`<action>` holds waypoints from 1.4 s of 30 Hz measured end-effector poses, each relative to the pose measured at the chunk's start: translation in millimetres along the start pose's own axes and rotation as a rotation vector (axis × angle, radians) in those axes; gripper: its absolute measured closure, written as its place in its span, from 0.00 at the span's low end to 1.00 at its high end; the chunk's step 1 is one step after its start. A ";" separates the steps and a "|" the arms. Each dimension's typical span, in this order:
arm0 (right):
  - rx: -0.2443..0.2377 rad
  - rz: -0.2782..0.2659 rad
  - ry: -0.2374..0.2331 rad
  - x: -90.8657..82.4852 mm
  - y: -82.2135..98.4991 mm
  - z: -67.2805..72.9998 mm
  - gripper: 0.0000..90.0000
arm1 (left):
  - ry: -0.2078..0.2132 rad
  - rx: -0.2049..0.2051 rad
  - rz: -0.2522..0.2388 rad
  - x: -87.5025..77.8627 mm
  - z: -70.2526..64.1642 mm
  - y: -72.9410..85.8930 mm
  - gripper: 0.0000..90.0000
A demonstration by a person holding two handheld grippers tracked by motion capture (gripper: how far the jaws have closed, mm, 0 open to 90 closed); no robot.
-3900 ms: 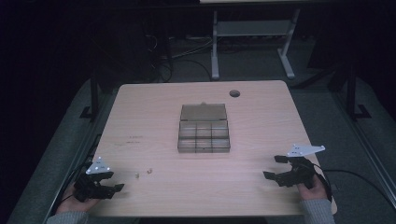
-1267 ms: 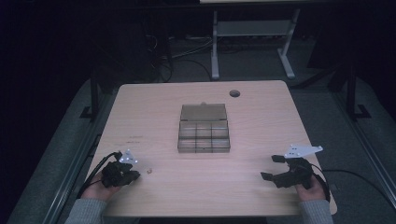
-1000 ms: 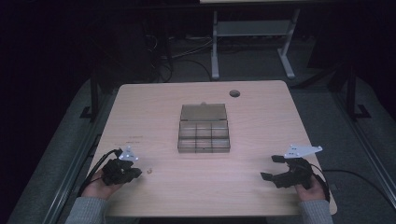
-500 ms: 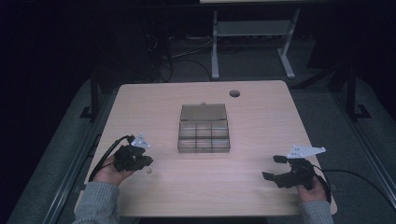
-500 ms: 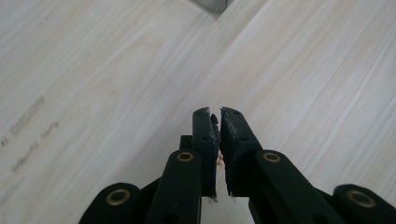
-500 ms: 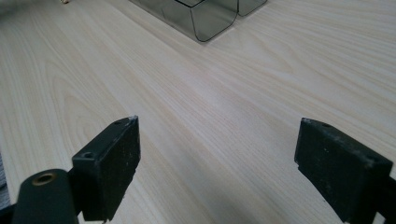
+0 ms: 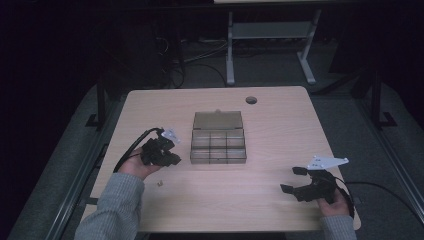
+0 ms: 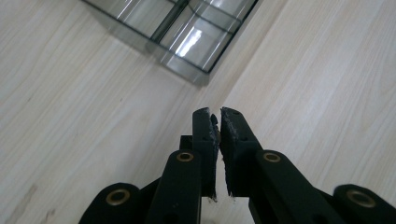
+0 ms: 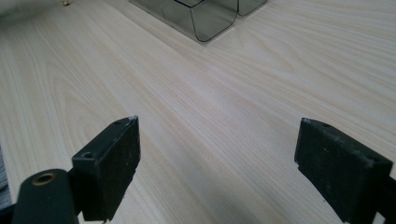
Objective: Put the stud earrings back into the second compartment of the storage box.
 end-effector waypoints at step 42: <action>0.004 -0.020 -0.025 -2.2 -1.7 -0.1 0.16 | 0.027 -0.002 0.110 87.4 25.3 -108.9 0.94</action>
Point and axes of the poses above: each handheld gripper's, and its own axes: x roughly forward along the jaws, y roughly out of its underside, z roughly to its left, the point moved 1 cm from there along x, roughly forward along the jaws, and after that the axes turned 9 degrees about -z, right-handed, at the moved point
